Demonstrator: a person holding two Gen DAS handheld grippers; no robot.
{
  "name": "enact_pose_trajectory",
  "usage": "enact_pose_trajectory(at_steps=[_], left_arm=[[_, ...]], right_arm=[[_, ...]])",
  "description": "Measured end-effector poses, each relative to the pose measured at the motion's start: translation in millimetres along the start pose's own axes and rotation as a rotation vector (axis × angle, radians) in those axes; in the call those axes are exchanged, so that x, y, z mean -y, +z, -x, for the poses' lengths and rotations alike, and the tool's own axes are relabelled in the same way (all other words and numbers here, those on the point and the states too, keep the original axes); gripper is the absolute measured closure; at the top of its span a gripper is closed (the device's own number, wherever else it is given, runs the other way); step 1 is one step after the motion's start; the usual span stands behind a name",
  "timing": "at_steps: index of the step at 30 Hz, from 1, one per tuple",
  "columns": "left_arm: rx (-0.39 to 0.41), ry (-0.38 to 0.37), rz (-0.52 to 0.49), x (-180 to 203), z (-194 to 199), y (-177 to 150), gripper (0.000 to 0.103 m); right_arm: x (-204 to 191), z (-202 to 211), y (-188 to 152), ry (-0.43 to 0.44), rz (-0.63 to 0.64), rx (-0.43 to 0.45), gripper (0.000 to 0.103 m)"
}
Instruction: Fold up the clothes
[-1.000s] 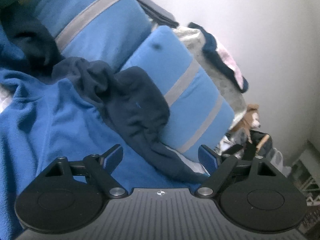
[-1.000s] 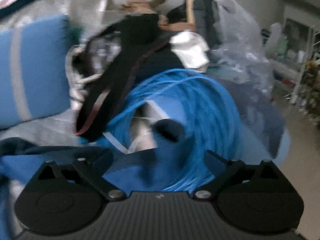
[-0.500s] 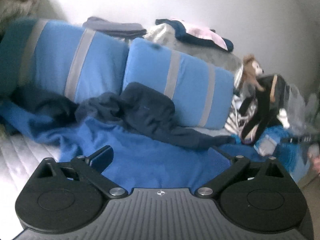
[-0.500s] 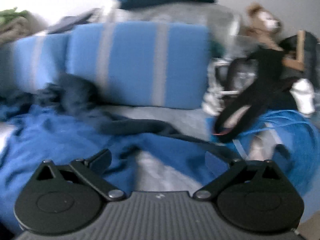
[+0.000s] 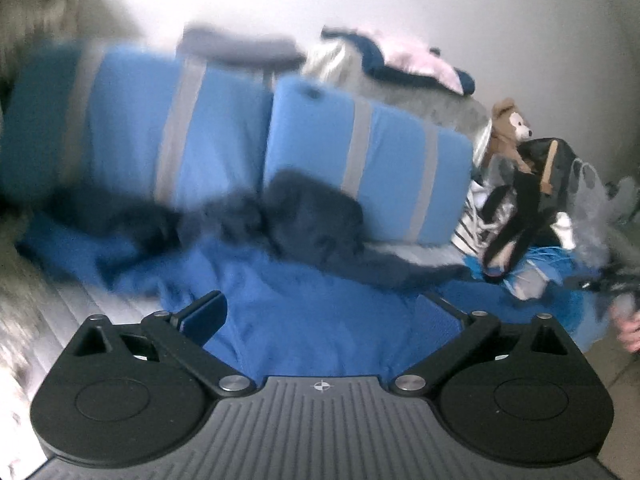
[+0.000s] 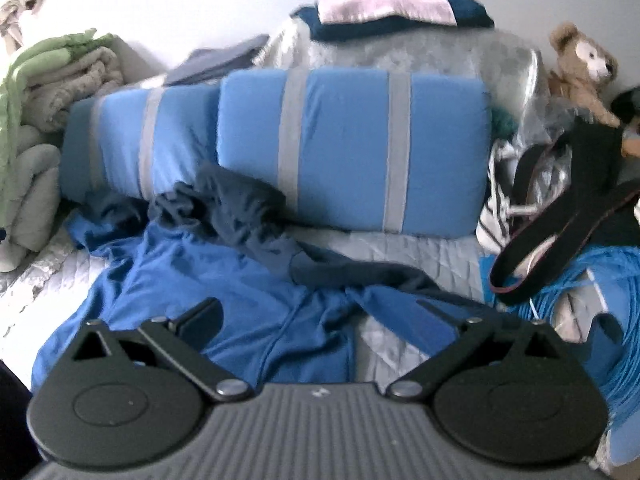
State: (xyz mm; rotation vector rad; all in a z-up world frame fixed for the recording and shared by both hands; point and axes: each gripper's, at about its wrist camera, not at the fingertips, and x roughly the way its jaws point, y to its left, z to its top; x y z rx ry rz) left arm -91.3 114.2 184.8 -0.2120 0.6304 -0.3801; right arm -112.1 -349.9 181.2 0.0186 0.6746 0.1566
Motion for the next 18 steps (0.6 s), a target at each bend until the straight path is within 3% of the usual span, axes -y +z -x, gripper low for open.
enact_pose_trajectory(at_steps=[8, 13, 18], left_arm=[[-0.116, 0.037, 0.202, -76.6, -53.8, -27.1, 0.000], [-0.171, 0.090, 0.244, -118.6, -76.9, -40.8, 0.001], [-0.229, 0.089, 0.304, -156.1, -100.4, -52.6, 0.004]], right_arm=[[32.0, -76.9, -30.8, 0.013, -0.086, -0.117, 0.000], [43.5, -116.0, -45.7, 0.062, -0.060, -0.167, 0.001], [54.3, -149.3, -56.5, 0.103, -0.081, -0.223, 0.007]])
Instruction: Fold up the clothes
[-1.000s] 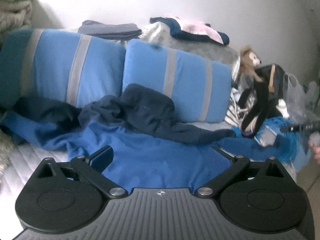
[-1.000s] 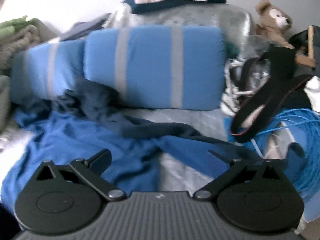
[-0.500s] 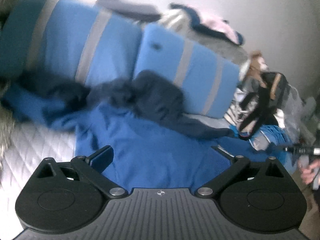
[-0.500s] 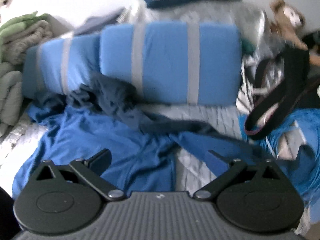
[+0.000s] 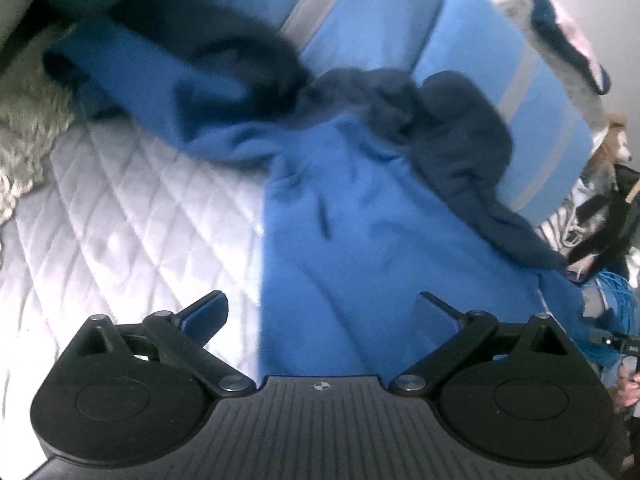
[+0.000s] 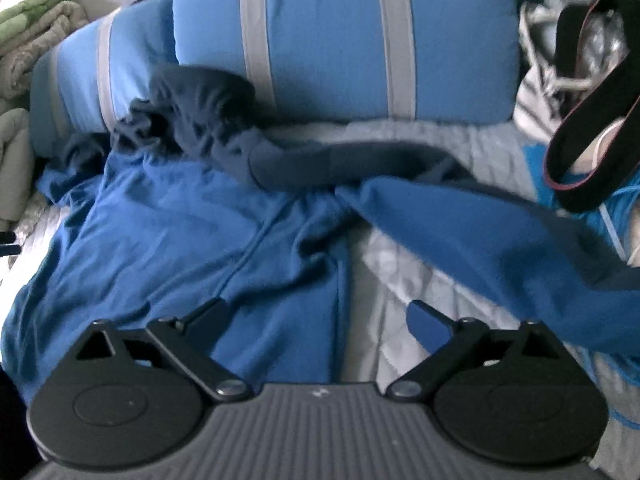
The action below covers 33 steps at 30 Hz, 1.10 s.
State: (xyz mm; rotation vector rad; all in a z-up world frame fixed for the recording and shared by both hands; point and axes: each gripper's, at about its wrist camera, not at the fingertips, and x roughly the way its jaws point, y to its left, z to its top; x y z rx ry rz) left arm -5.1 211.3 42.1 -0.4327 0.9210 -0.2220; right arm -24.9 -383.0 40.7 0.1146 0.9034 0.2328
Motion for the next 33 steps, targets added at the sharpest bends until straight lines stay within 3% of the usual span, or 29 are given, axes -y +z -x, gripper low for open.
enact_pose_trajectory(at_steps=[1, 2, 7, 12, 15, 19, 21, 22, 23, 24, 29, 33], left_arm=[[-0.013, -0.004, 0.007, -5.5, -4.5, 0.4, 0.014], [-0.029, -0.004, 0.011, -9.7, -8.5, 0.3, 0.018], [-0.095, -0.046, 0.003, -24.8, -21.7, -3.7, 0.025], [-0.117, -0.096, -0.028, -30.7, -20.6, -8.0, 0.026], [-0.119, -0.117, -0.027, -32.8, -23.0, -8.8, 0.027], [-0.132, -0.106, -0.039, -26.3, -28.6, -8.1, 0.028], [-0.146, -0.093, -0.050, -21.0, -32.0, -7.2, 0.054], [-0.163, -0.090, -0.044, -19.4, -35.0, -8.0, 0.083], [-0.184, -0.088, -0.031, -18.3, -38.2, -10.0, 0.087], [-0.181, -0.078, -0.034, -15.2, -38.4, -12.8, 0.088], [-0.160, -0.019, -0.080, -2.7, -29.0, -16.6, 0.091], [-0.126, -0.023, -0.104, 6.0, -7.7, -23.2, 0.092]], right_arm=[[2.9, -6.5, -0.2, 0.007, -0.008, -0.010, 0.009], [6.0, -12.0, -0.1, 0.011, -0.017, -0.020, 0.012], [23.1, -41.0, -3.0, 0.045, -0.078, -0.068, 0.023], [28.0, -64.7, -10.0, 0.057, -0.078, -0.111, 0.035], [29.0, -71.2, -13.9, 0.066, -0.078, -0.095, 0.039], [25.8, -74.6, -12.3, 0.070, -0.093, -0.073, 0.053], [22.4, -75.2, -11.4, 0.047, -0.098, -0.062, 0.068], [20.6, -74.9, -11.2, 0.039, -0.103, -0.054, 0.073], [18.9, -74.1, -11.1, 0.041, -0.102, -0.050, 0.088], [17.0, -73.2, -10.8, 0.042, -0.098, -0.048, 0.096], [6.9, -66.0, -13.2, 0.016, -0.061, -0.049, 0.098], [1.5, -52.3, -19.4, 0.017, -0.038, -0.035, 0.099]])
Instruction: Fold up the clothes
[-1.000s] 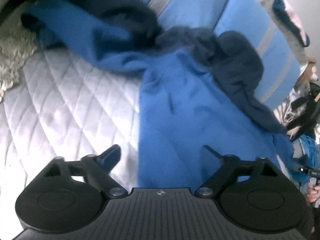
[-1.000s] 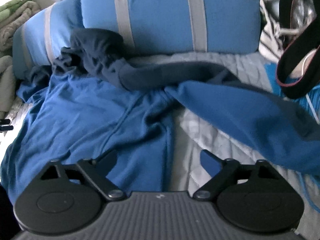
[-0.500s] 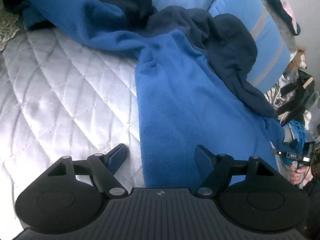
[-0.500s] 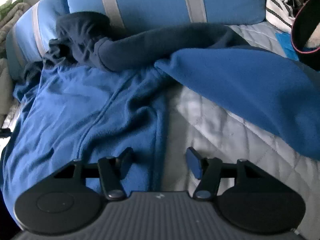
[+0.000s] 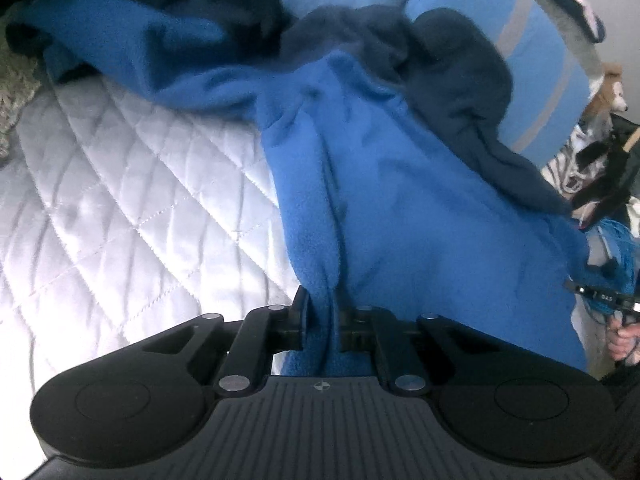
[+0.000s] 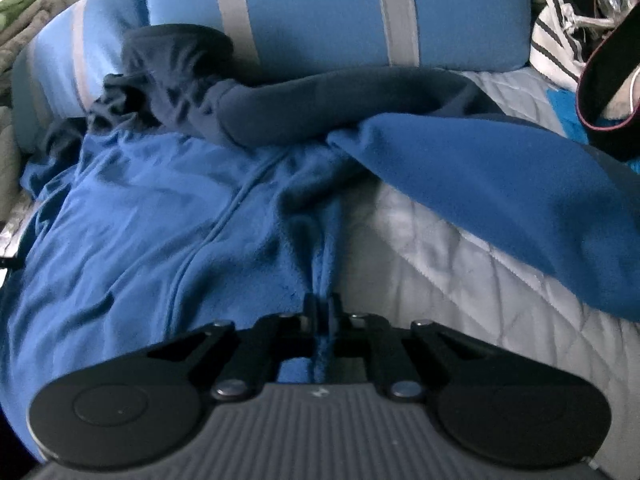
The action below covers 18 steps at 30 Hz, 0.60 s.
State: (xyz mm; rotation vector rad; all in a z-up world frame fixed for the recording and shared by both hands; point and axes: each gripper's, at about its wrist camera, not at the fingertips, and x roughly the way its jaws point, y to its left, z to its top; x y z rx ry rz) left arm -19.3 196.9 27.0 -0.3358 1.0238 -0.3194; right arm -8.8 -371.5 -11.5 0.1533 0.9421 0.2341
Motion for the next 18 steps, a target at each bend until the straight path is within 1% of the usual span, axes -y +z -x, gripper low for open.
enact_pose_trajectory(at_steps=[2, 4, 7, 14, 18], left_arm=[[0.012, 0.004, -0.014, 4.1, 10.5, -3.9, 0.093], [0.018, -0.009, -0.024, 5.9, 20.0, -7.4, 0.093], [0.016, 0.000, -0.056, 9.4, 28.0, -12.6, 0.094], [-0.002, 0.011, -0.072, 4.6, 37.7, -29.1, 0.094], [-0.009, -0.002, -0.074, 0.0, 45.2, -42.9, 0.094]], right_arm=[[-2.9, 8.7, -3.6, 0.013, 0.009, 0.010, 0.099], [-6.2, 16.7, -7.1, 0.015, 0.022, 0.021, 0.099], [-11.5, 26.0, -13.0, 0.016, 0.044, 0.030, 0.099], [-14.0, 40.4, -27.8, 0.019, 0.063, 0.016, 0.099], [-15.4, 49.5, -39.6, 0.027, 0.076, 0.002, 0.099]])
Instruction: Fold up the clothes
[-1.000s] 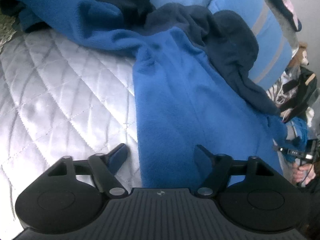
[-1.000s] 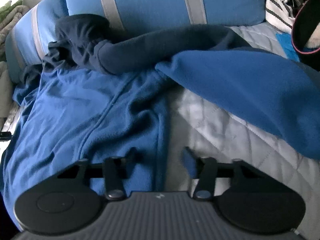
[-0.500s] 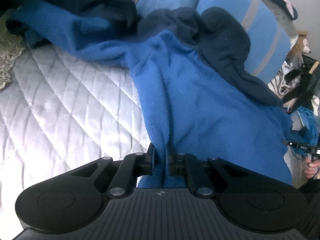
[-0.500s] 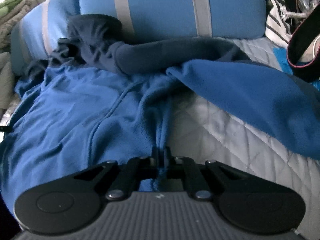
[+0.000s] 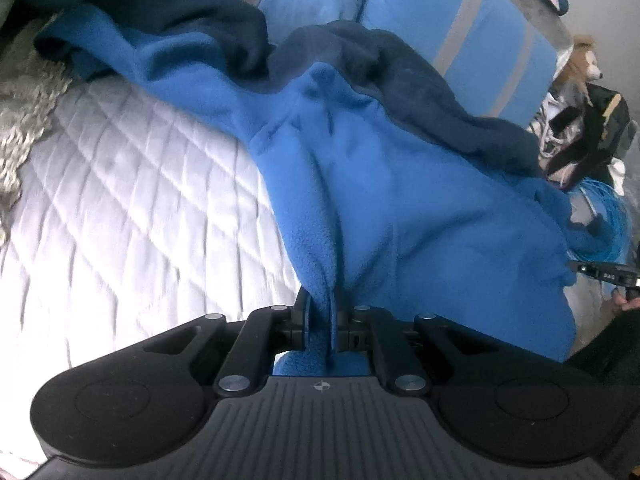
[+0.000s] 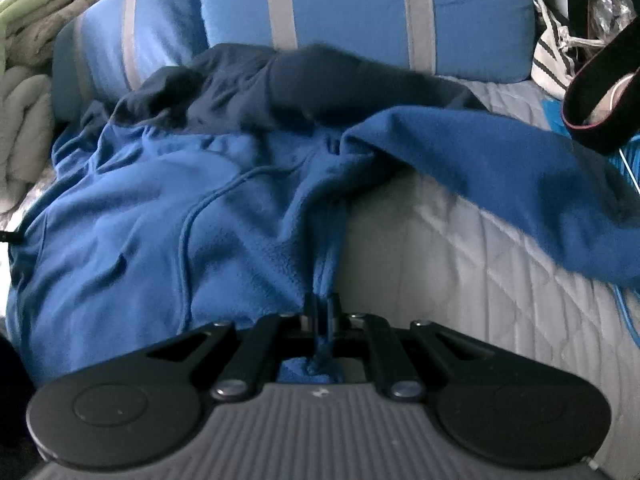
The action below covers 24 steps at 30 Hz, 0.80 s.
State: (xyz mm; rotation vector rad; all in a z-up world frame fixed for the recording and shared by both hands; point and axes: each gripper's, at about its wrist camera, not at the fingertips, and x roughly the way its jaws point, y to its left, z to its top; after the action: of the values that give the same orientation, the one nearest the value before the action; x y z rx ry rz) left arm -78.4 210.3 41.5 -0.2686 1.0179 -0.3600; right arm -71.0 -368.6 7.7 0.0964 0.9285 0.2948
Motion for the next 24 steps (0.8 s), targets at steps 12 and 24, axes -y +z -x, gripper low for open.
enact_pose_trajectory(at_steps=[12, 24], left_arm=[[-0.006, 0.035, -0.020, 1.4, 4.7, -14.0, 0.083], [0.125, 0.018, 0.010, 37.5, 75.6, 31.8, 0.018]], right_arm=[[-4.4, 12.4, -13.1, -0.018, 0.009, -0.036, 0.067], [-7.0, 66.4, 43.3, -0.146, 0.017, 0.048, 0.000]])
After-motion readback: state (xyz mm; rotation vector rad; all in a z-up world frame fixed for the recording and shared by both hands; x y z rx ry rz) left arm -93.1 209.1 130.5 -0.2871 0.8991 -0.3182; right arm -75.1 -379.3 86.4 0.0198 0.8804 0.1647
